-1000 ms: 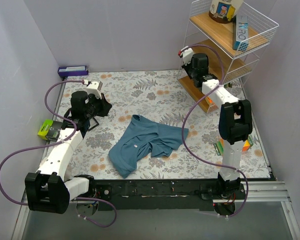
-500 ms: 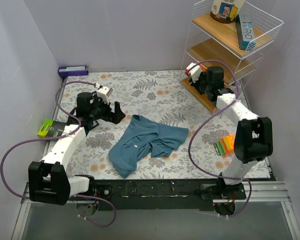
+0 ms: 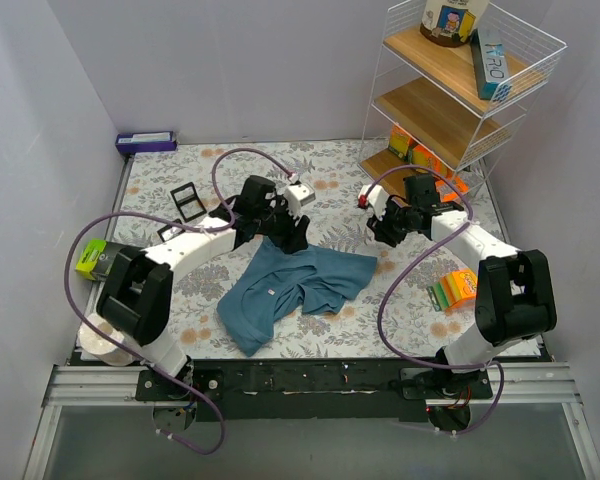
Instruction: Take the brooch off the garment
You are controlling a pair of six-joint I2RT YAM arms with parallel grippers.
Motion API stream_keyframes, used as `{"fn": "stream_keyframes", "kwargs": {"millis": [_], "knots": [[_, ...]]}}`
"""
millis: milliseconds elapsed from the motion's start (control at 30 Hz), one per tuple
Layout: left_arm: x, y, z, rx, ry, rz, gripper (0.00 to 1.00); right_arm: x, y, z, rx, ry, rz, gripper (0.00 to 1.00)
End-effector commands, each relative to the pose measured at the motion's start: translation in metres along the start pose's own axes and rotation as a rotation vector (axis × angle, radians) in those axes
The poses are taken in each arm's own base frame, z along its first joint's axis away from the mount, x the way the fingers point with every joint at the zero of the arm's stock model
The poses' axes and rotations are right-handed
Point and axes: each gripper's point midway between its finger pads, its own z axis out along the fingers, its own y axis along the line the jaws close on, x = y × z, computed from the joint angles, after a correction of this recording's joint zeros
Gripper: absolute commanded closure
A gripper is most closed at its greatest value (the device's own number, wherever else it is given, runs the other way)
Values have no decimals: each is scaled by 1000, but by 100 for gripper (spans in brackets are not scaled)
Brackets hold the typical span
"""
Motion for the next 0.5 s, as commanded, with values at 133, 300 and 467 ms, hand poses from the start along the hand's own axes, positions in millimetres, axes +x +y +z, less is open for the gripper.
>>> {"fn": "stream_keyframes", "kwargs": {"millis": [133, 300, 467], "knots": [[-24, -3, 46, -134, 1, -104, 55, 5, 14, -17, 2, 15, 68, 54], [-14, -12, 63, -186, 45, -152, 60, 8, 11, -16, 40, 16, 93, 54], [6, -2, 68, -265, 92, -158, 55, 9, 13, -14, 39, 14, 123, 54]]}}
